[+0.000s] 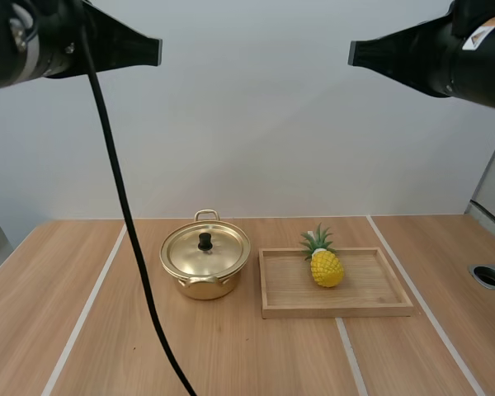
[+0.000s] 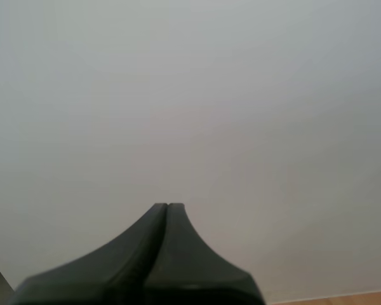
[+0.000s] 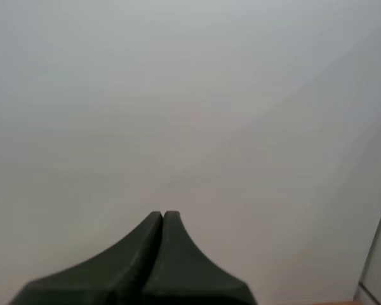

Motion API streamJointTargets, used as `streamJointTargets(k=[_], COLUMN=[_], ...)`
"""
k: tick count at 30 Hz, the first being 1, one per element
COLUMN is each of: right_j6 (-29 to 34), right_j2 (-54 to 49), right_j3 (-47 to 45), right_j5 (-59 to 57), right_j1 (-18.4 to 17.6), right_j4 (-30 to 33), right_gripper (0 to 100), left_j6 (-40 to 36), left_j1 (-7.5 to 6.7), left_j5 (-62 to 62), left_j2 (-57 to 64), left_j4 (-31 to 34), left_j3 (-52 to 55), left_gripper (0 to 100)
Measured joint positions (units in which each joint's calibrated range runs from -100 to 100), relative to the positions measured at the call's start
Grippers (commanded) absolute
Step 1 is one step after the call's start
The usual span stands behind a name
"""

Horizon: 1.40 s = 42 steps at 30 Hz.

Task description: Open the pot, put the pineapple inside, and close it

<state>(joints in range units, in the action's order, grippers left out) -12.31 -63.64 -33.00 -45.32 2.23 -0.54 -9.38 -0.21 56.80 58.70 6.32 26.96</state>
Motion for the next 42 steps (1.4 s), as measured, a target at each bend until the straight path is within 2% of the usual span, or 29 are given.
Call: streamJointTargets(k=[1, 3, 4, 10, 17, 27, 31, 34, 35, 36, 37, 38, 41, 42], right_j6=[0.0, 0.0, 0.0, 0.0, 0.0, 0.0, 0.0, 0.0, 0.42, 0.65, 1.5, 2.33, 3.48, 3.65], right_j2=[0.95, 6.63, 8.18, 13.2, 16.44, 16.58, 16.58, 16.58, 16.58, 16.58, 16.58, 16.58, 16.58, 16.58], right_j3=[0.51, 6.16, 7.46, 9.41, 9.57, 9.57, 9.57, 9.57, 9.57, 9.57, 9.57, 9.57, 9.57, 9.57], right_j5=[-1.92, -17.87, -22.3, -37.99, -48.87, -50.63, -50.63, -50.77, -50.77, -50.77, -50.95, -51.13, -51.31, -51.31], right_j1=[0.0, 0.0, 0.0, 0.0, 0.0, 0.0, 0.0, 0.0, 0.0, 0.0, 0.0, 0.0, 0.0, 0.0], right_j4=[-0.14, -0.73, -0.81, -1.15, -1.35, -2.66, -2.76, -2.86, -2.86, -2.86, -2.73, -2.5, -2.34, -2.24], right_gripper=[0, 0, 0, 0, 0, 0, 0, 0, 7, 21, 29, 51, 100, 100], left_j6=[0.0, 0.0, 0.0, 0.0, 0.59, 1.14, 1.14, 1.14, 1.14, 1.14, 1.14, 1.72, 3.86, 5.04], left_j1=[0.0, 0.0, 0.0, 0.0, 0.0, 0.0, 0.0, 0.0, 0.0, 0.0, 0.0, 0.0, 0.0, 0.0], left_j5=[0.95, 11.03, 14.08, 24.34, 32.47, 33.82, 33.82, 33.82, 34.07, 35.74, 36.67, 37.93, 40.14, 41.21], left_j2=[-0.4, -5.22, -6.64, -10.82, -13.38, -13.65, -13.65, -13.65, -13.65, -13.65, -13.65, -13.65, -13.65, -13.65], left_j4=[0.0, 0.0, 0.0, 0.0, 0.0, 0.0, 0.0, 0.63, 0.88, 1.22, 1.22, 1.35, 1.45, 1.45], left_j3=[-0.43, -4.62, -5.67, -7.28, -7.28, -7.28, -7.28, -7.28, -7.28, -7.28, -7.28, -7.28, -7.28, -7.28], left_gripper=[0, 0, 0, 0, 0, 0, 11, 46, 64, 81, 96, 100, 100, 100])
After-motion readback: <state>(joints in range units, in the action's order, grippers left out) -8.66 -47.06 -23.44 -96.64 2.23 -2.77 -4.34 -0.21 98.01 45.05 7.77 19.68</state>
